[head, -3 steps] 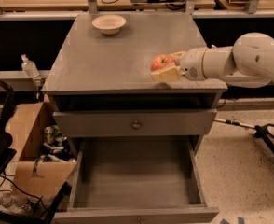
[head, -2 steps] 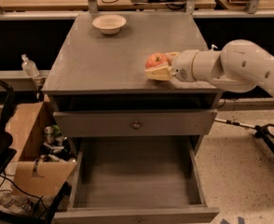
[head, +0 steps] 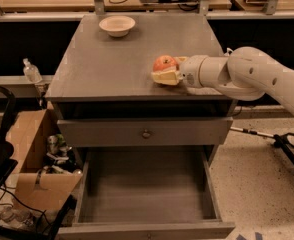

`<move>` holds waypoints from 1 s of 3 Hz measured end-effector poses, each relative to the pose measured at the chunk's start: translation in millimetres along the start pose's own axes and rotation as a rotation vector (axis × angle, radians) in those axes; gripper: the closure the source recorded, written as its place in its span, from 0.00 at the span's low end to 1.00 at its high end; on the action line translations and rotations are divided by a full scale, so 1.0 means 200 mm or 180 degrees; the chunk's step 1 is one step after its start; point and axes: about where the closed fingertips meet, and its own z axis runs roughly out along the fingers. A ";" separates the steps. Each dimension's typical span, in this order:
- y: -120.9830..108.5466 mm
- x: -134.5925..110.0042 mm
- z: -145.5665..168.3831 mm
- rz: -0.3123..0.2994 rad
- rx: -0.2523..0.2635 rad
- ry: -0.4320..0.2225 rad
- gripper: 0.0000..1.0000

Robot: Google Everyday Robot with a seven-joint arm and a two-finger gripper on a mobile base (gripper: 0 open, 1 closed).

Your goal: Pick apple from middle drawer and place on counter

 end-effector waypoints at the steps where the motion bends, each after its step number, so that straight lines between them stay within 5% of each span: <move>1: 0.00 0.00 0.00 0.0000 0.0000 0.0000 0.63; 3: 0.02 0.00 0.02 -0.0002 -0.0026 -0.0002 0.16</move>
Offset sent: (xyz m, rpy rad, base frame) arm 0.0000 0.0000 0.0000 0.0000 0.0000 0.0000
